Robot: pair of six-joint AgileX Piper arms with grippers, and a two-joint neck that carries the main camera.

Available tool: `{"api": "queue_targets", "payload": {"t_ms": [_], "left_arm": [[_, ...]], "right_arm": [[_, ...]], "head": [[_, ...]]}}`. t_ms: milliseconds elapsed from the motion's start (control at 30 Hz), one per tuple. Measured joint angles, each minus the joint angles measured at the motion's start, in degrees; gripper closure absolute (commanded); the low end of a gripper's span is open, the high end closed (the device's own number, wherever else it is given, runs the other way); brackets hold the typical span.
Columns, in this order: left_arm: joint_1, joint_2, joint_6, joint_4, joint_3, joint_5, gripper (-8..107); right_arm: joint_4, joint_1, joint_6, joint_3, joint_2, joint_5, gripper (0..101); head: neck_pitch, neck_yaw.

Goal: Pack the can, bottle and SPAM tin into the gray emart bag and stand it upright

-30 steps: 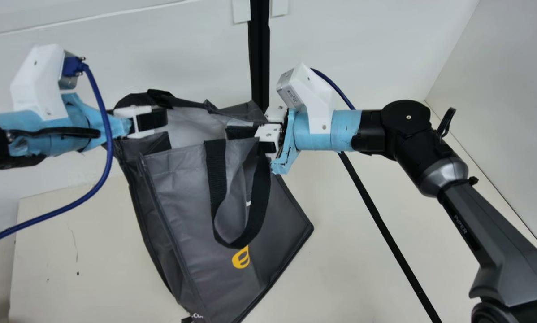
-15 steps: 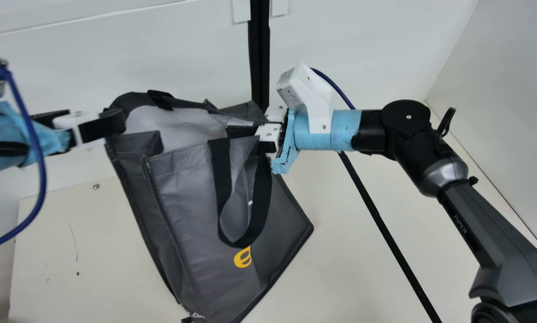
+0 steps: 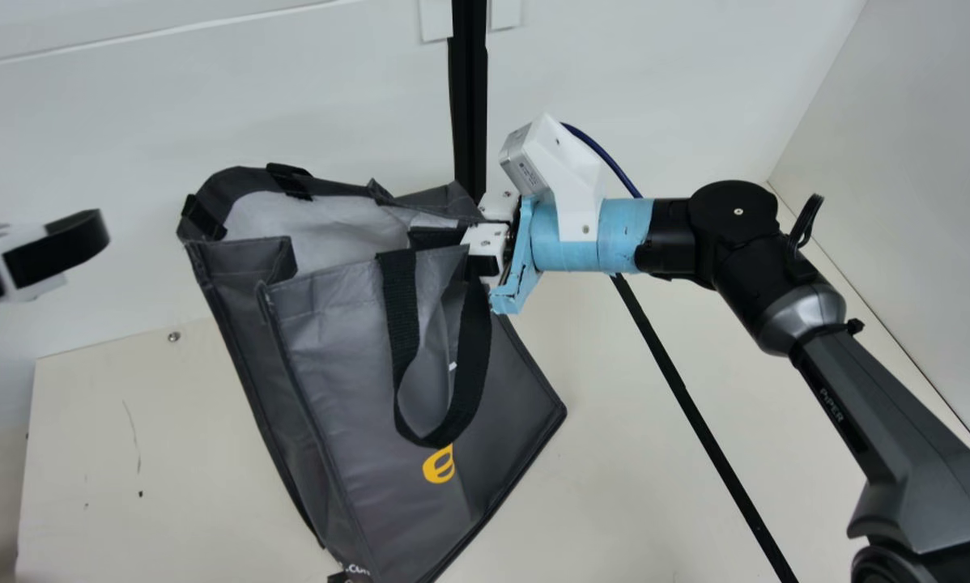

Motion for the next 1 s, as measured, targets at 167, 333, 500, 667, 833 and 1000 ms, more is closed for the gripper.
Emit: {"api": "queue_targets", "payload": {"t_ms": [167, 333, 500, 667, 833, 1000], "left_arm": [[1.8, -1.7, -1.8, 4.5, 1.9, -0.9, 9], [2.2, -3.0, -4.9, 10.9, 3.8, -1.8, 9], [2.0, -4.9, -8.7, 18.6, 5.8, -2.8, 9], [1.0, -7.7, -12.6, 26.8, 8.8, -4.3, 9], [0.1, -11.2, -16.0, 34.3, 12.4, -5.1, 9], [-0.8, -14.7, -19.2, 41.0, 15.9, -4.0, 9]], "right_arm": [[0.0, 0.0, 0.0, 0.0, 0.0, 0.0, 101], [0.0, 0.0, 0.0, 0.0, 0.0, 0.0, 101], [0.0, 0.0, 0.0, 0.0, 0.0, 0.0, 101], [0.0, 0.0, 0.0, 0.0, 0.0, 0.0, 101], [0.0, 0.0, 0.0, 0.0, 0.0, 0.0, 101], [0.0, 0.0, 0.0, 0.0, 0.0, 0.0, 101]], "head": [[0.0, 0.0], [0.0, 0.0], [0.0, 0.0], [0.0, 0.0], [0.0, 0.0], [0.0, 0.1]]}}
